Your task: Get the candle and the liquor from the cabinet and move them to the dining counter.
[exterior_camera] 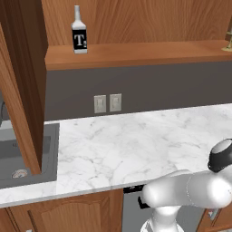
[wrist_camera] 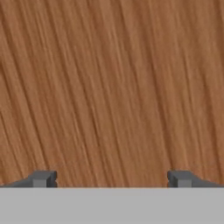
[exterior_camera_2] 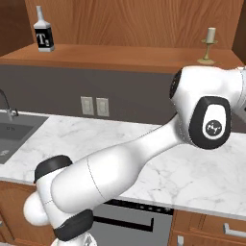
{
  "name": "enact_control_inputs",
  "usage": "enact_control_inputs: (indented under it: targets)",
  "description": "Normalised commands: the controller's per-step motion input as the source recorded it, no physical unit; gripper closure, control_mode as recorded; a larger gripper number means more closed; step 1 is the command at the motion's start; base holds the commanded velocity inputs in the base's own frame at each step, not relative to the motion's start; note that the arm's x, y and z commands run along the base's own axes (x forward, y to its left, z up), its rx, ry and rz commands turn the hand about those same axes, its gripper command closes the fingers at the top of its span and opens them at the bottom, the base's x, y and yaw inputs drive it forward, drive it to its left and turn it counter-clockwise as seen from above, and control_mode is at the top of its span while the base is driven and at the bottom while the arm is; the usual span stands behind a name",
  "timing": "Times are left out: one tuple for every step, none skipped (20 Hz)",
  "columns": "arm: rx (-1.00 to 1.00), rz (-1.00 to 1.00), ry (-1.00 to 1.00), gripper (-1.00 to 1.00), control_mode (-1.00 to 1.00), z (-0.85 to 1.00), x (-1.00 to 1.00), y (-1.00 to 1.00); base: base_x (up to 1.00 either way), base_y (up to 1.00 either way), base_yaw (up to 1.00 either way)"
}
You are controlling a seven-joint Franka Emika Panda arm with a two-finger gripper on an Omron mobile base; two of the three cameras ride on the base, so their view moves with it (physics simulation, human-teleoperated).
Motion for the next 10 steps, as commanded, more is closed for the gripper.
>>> enact_control_inputs:
  targets:
    - [0.0,0.05,0.0,-1.0,-1.0,0.0,0.0,-0.11,0.0,0.0,0.0]
    - [0.0,0.03,0.0,-1.0,-1.0,0.0,0.0,0.0,0.0,0.0,0.0]
    - [0.0,0.03,0.0,-1.0,-1.0,0.0,0.0,0.14,0.0,0.0,0.0]
    - [0.0,0.01,0.0,-1.0,-1.0,0.0,0.0,0.43,0.0,0.0,0.0]
    - [0.0,0.01,0.0,-1.0,-1.0,-0.01,-0.06,0.61,0.0,0.0,0.0]
    - [0.0,0.02,0.0,-1.0,-1.0,-0.03,-0.06,0.79,0.0,0.0,0.0]
    - [-0.03,0.04,0.0,-1.0,-1.0,-0.04,-0.06,0.96,0.0,0.0,0.0]
    - [-0.05,0.05,0.0,-1.0,-1.0,-0.07,-0.09,1.0,0.0,0.0,0.0]
    - [-0.06,0.06,0.0,-1.0,-1.0,-0.06,-0.1,1.0,0.0,0.0,0.0]
    - [-0.06,0.07,0.0,-1.0,-1.0,0.0,-0.14,1.0,0.0,0.0,0.0]
